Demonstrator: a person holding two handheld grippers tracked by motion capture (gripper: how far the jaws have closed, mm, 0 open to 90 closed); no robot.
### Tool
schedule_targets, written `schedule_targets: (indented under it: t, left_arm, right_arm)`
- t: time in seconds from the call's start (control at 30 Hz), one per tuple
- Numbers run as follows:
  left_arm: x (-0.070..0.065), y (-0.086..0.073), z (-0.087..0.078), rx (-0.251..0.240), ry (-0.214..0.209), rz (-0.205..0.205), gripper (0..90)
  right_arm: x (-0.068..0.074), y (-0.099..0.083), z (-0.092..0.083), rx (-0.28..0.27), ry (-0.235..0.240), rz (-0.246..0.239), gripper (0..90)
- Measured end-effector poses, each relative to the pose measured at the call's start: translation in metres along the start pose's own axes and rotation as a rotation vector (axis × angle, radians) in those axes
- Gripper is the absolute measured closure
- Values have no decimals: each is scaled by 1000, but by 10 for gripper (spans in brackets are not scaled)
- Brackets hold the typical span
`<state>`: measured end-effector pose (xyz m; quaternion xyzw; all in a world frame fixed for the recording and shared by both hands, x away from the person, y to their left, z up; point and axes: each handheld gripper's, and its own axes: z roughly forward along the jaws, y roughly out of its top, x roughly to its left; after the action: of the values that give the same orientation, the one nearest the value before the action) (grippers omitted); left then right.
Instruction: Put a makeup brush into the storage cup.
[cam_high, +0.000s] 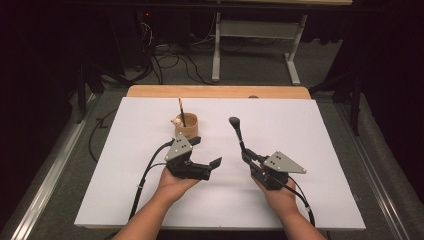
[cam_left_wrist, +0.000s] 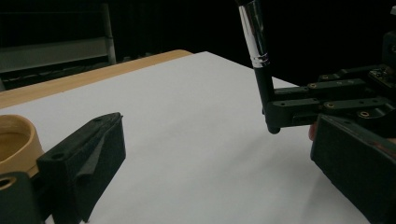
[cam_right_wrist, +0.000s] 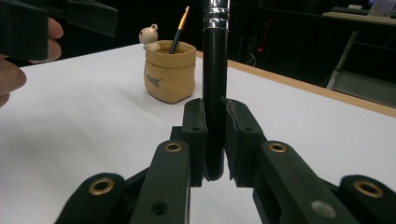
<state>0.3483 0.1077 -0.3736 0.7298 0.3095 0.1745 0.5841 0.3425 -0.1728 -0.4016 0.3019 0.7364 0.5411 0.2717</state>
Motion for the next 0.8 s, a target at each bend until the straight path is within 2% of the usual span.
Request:
schedule_targets:
  t: [0.2, 0.5, 0.53, 0.8]
  left_arm:
    - [0, -1, 0, 1, -3, -5, 40]
    - [0, -1, 0, -2, -9, -16, 45]
    - [0, -1, 0, -3, -10, -19, 45]
    - [2, 0, -1, -12, -16, -36, 53]
  right_arm:
    - [5, -1, 2, 5, 10, -2, 815]
    - [17, -1, 6, 12, 51, -45, 815]
    - [19, -1, 6, 15, 52, -37, 815]
    - [20, -2, 8, 9, 60, -45, 815]
